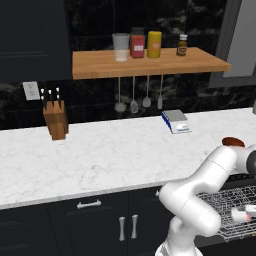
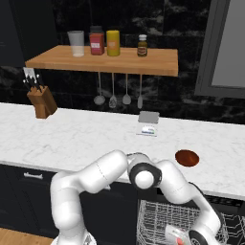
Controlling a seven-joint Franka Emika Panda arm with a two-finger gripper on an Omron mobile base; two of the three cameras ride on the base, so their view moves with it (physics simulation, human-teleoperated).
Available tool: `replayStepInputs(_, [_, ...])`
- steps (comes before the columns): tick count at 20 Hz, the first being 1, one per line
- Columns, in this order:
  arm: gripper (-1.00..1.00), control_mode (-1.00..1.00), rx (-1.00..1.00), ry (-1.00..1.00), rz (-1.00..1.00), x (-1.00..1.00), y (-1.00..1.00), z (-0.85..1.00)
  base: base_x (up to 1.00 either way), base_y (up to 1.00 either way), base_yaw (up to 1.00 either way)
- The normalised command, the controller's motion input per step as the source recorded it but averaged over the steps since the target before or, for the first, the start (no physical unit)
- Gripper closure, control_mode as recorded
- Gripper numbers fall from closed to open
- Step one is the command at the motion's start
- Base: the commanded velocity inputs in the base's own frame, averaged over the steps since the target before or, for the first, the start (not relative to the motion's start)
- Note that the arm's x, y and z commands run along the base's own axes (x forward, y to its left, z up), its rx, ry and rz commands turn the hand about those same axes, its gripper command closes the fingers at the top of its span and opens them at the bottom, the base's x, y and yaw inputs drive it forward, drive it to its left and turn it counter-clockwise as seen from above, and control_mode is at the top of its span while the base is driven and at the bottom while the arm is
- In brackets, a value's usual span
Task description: Pick up the cup and bowl from the counter, place them in the dishwasher, and close the dishwasher door.
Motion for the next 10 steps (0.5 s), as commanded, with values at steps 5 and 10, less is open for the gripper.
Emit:
replayStepInputs(5, [-1.00,-1.00,-0.12,0.00,-0.02,-0.25,0.33,0.20,0.00,0.00,0.00])
replayStepInputs(10, [-1.00,-1.00,-0.34,0.17,-0.02,0.08,0.71,-0.61,0.00,0.00,0.00])
